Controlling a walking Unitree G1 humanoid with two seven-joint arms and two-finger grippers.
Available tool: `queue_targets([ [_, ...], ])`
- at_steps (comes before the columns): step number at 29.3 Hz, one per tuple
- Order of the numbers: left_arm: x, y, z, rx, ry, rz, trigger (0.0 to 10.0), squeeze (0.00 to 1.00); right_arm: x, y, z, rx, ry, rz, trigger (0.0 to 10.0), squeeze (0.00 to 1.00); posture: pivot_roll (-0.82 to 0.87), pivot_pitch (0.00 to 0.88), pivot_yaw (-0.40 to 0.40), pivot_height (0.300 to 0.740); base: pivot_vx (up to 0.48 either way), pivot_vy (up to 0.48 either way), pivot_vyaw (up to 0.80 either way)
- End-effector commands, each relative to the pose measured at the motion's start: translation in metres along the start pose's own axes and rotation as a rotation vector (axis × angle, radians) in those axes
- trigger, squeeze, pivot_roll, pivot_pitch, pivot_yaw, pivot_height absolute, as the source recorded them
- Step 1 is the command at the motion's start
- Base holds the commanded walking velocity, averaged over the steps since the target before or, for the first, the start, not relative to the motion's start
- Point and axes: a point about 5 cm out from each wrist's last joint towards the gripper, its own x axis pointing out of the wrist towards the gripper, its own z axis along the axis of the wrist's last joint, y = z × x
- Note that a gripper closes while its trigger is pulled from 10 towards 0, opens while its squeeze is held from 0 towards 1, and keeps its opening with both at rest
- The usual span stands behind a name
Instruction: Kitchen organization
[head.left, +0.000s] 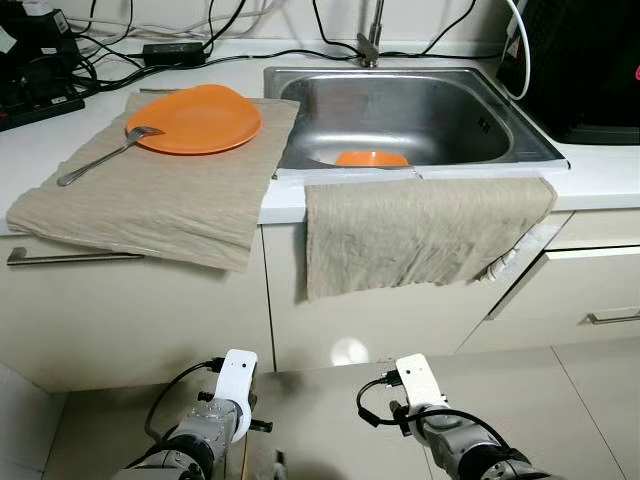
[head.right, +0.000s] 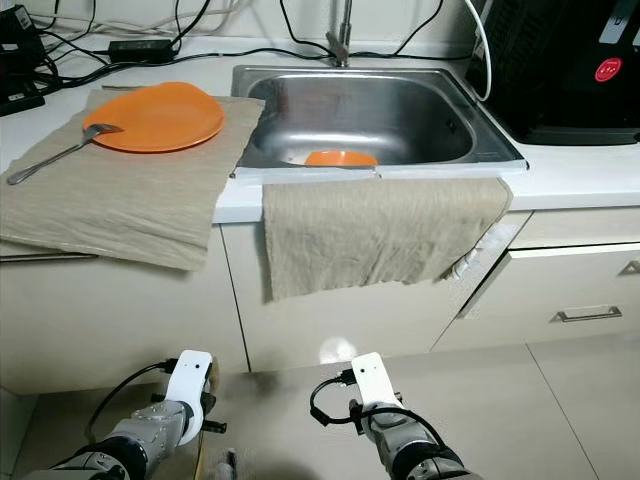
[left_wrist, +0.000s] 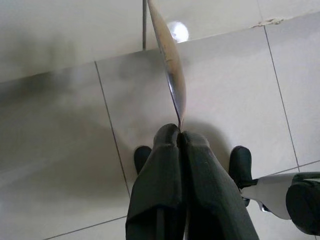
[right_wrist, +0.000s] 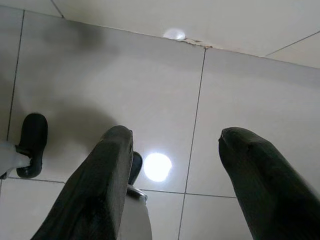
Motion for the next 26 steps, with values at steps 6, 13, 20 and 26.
queue_targets([
  [6, 0.0001, -0.0020, -0.0072, 0.002, 0.023, 0.001, 10.0, 0.00, 0.0002, -0.0051, 0.0039, -0.030, 0.008, -0.007, 10.0, 0.00, 0.11, 0.000, -0.039, 0.740, 0.000, 0.000, 0.00],
  [13, 0.0001, -0.0020, -0.0073, 0.001, 0.023, 0.001, 10.0, 0.00, 0.0002, -0.0051, 0.0037, -0.027, 0.010, -0.007, 10.0, 0.00, 0.11, 0.000, -0.039, 0.740, 0.000, 0.000, 0.00],
  [20, 0.0001, -0.0020, -0.0071, -0.001, 0.022, 0.000, 10.0, 0.00, 0.0003, -0.0052, 0.0040, -0.028, 0.011, -0.007, 10.0, 0.00, 0.12, 0.000, -0.043, 0.740, 0.000, 0.000, 0.00],
  [26, 0.0001, -0.0020, -0.0070, -0.002, 0.021, 0.001, 10.0, 0.00, 0.0003, -0.0052, 0.0040, -0.026, 0.011, -0.008, 10.0, 0.00, 0.12, 0.000, -0.042, 0.740, 0.000, 0.000, 0.00],
])
